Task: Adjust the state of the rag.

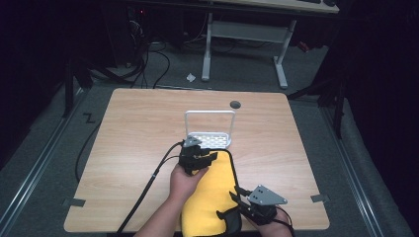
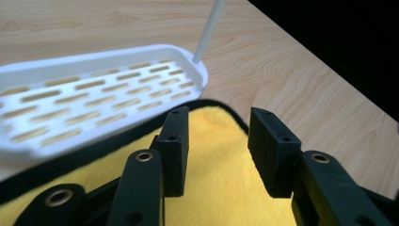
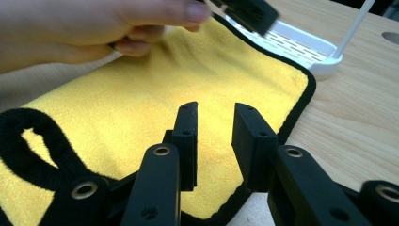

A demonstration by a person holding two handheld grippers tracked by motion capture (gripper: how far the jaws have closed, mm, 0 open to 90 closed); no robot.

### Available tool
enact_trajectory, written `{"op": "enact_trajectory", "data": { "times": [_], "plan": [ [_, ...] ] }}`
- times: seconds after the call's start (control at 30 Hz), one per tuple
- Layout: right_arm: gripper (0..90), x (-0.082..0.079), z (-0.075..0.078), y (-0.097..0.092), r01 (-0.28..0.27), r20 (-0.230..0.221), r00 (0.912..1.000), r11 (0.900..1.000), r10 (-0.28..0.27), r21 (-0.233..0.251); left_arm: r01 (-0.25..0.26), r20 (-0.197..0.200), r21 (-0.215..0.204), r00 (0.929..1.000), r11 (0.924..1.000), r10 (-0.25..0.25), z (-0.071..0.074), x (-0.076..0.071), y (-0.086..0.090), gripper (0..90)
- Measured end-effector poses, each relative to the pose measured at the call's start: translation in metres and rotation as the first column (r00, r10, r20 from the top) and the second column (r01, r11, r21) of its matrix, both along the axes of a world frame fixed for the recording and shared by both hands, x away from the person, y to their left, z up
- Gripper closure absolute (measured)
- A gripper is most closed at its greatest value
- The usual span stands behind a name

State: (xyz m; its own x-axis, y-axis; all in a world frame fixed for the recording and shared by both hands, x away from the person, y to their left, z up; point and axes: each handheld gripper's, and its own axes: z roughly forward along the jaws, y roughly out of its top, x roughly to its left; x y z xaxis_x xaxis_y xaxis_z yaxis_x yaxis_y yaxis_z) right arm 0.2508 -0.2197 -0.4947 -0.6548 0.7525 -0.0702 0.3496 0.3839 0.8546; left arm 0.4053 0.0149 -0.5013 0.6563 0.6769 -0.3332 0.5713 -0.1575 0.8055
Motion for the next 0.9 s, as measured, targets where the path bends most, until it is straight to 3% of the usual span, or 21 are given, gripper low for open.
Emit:
{"op": "enact_trajectory", "data": {
  "times": [0.1, 0.13, 0.17, 0.2, 0.23, 0.27, 0.37, 0.4, 0.57, 0.73, 0.87, 0.9],
  "plan": [
    [73.6, 0.002, -0.002, 0.001, 0.0, -0.005, 1.0, 0.9999, 0.0, -0.011, 0.004, 0.009, 0.036, 0.9999, 0.9993, -0.004, -0.002, -0.014, 0.019, 58.9],
    [74.7, 0.003, -0.004, 0.002, -0.003, -0.016, 0.9999, 0.9998, 0.002, -0.018, 0.006, 0.005, 0.054, 1.0, 0.9985, -0.006, -0.005, -0.024, 0.031, 58.9],
    [75.3, 0.004, -0.006, 0.002, -0.008, -0.028, 0.9996, 0.9997, 0.007, -0.025, 0.006, 0.005, 0.054, 1.0, 0.9985, -0.006, -0.005, -0.024, 0.031, 58.9],
    [75.8, 0.005, -0.008, 0.002, -0.017, -0.047, 0.9988, 0.9993, 0.015, -0.034, 0.011, -0.002, 0.075, 0.9999, 0.9971, -0.011, -0.009, -0.036, 0.044, 58.9],
    [75.8, 0.005, -0.008, 0.002, -0.017, -0.047, 0.9988, 0.9993, 0.015, -0.034, 0.011, -0.002, 0.075, 0.9999, 0.9971, -0.011, -0.009, -0.036, 0.044, 58.9],
    [76.9, 0.005, -0.013, 0.003, -0.026, -0.077, 0.9968, 0.9977, 0.021, -0.062, 0.021, -0.006, 0.104, 0.9998, 0.9944, -0.021, -0.014, -0.048, 0.055, 58.9],
    [77.3, 0.003, -0.017, 0.002, -0.024, -0.109, 0.9939, 0.9963, 0.015, -0.082, 0.028, -0.022, 0.12, 0.9994, 0.9923, -0.026, -0.02, -0.057, 0.065, 58.6],
    [77.5, 0.001, -0.019, 0.002, -0.025, -0.125, 0.9921, 0.9953, 0.014, -0.093, 0.029, -0.022, 0.144, 0.9994, 0.9891, -0.026, -0.025, -0.063, 0.071, 58.3],
    [77.9, -0.007, -0.022, -0.001, -0.019, -0.124, 0.9922, 0.9906, 0.002, -0.135, 0.017, -0.023, 0.128, 0.9996, 0.9916, -0.014, -0.032, -0.067, 0.077, 57.7],
    [77.9, -0.009, -0.023, -0.01, 0.001, -0.131, 0.9912, 0.9904, -0.019, -0.138, 0.026, -0.01, 0.165, 0.9997, 0.986, -0.024, -0.031, -0.067, 0.077, 57.2],
    [80.0, 0.01, -0.017, -0.01, 0.022, -0.116, 0.9926, 0.9934, -0.035, -0.113, 0.028, -0.004, 0.179, 0.9996, 0.9835, -0.027, -0.031, -0.066, 0.075, 57.5],
    [82.7, 0.026, -0.013, -0.003, 0.02, -0.105, 0.9939, 0.9943, -0.032, -0.105, 0.026, 0.0, 0.185, 0.9997, 0.9823, -0.026, -0.031, -0.064, 0.074, 59.0]
  ]
}}
